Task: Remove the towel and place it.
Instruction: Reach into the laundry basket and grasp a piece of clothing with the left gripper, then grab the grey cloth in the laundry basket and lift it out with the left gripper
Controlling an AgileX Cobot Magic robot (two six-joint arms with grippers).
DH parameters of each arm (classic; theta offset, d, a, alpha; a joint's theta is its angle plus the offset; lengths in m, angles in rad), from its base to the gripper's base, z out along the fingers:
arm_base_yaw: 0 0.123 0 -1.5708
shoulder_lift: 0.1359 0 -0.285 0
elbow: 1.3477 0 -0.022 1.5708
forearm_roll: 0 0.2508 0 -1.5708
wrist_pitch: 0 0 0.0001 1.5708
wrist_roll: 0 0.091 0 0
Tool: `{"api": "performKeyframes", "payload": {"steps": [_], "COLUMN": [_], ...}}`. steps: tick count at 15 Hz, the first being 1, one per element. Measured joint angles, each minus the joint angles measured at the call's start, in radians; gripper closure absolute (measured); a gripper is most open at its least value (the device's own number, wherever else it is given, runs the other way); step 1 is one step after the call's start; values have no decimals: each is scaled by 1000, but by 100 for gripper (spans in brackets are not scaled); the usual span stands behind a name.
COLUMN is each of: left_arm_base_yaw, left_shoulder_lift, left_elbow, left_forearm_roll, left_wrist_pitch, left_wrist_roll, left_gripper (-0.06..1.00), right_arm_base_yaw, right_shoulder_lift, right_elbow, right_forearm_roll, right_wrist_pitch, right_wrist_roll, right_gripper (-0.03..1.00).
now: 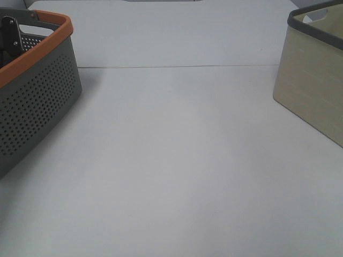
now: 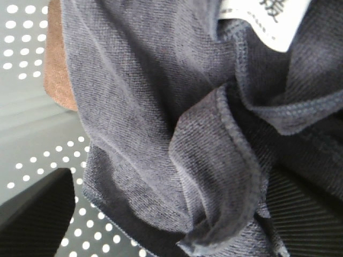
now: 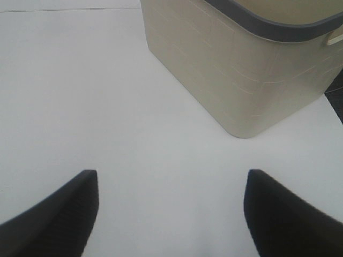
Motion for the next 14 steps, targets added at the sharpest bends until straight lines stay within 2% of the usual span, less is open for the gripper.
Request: {"api": "performKeyframes", "payload": {"steps": [1, 2, 6, 10, 13, 14], "left_arm_base_yaw": [0, 0, 0, 0, 0, 0], "left_shoulder_lift": [2, 2, 2, 2, 2, 2], "left_elbow": [0, 0, 0, 0, 0, 0], "left_forearm_roll": [0, 0, 1, -12, -65, -76], "left_wrist_pitch": [0, 0, 0, 0, 0, 0], "left_wrist_roll": [0, 1, 2, -1, -14, -19], "left_gripper": [6, 15, 78, 82, 84, 88], "right_arm_base_yaw": [0, 0, 0, 0, 0, 0], "right_shoulder_lift": [0, 0, 0, 0, 0, 0], "right_elbow": [0, 0, 0, 0, 0, 0], "right_forearm_roll": [0, 0, 0, 0, 0, 0], "right_wrist_pitch": [0, 0, 0, 0, 0, 0], "right_wrist_roll": [0, 0, 0, 0, 0, 0], "right_gripper": [30, 30, 30, 30, 30, 30]}}
